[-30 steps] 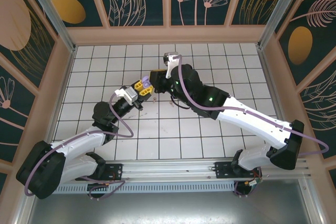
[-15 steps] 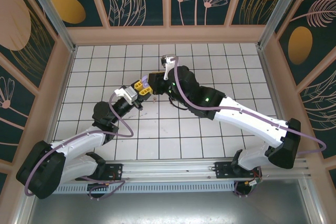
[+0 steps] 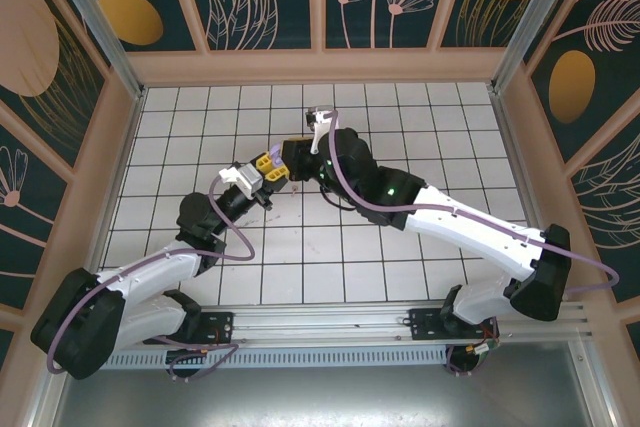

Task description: Insert the wireless bluetooth earbuds into the charging case

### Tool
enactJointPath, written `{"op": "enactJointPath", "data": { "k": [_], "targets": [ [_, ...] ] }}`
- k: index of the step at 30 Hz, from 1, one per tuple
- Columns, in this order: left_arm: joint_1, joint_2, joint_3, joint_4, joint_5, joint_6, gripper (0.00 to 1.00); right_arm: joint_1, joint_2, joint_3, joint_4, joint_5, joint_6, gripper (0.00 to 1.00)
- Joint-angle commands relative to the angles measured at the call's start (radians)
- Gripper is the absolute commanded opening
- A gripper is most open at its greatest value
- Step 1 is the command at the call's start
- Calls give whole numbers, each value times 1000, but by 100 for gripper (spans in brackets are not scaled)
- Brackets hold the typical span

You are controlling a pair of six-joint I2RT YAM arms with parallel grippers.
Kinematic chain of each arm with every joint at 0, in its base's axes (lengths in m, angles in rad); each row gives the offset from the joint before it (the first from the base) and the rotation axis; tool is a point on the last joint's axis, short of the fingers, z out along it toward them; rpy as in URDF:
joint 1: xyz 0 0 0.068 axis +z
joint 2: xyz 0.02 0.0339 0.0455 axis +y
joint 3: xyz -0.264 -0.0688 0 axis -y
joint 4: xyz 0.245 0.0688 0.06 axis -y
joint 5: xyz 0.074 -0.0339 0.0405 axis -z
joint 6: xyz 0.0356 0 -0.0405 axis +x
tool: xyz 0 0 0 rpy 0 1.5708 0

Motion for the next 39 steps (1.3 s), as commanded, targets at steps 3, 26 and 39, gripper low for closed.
{"op": "enactJointPath", "data": {
  "k": [3,26,39],
  "targets": [
    [-7,-5,39,74,34,-17,0,26,32,-43,12,47,-16,14],
    [-7,3,55,53,7,-21,0,96,1,-138,93,102,-103,15],
    [-7,12,66,33,-1,-18,0,104,14,-120,84,71,-131,15]
  ]
}}
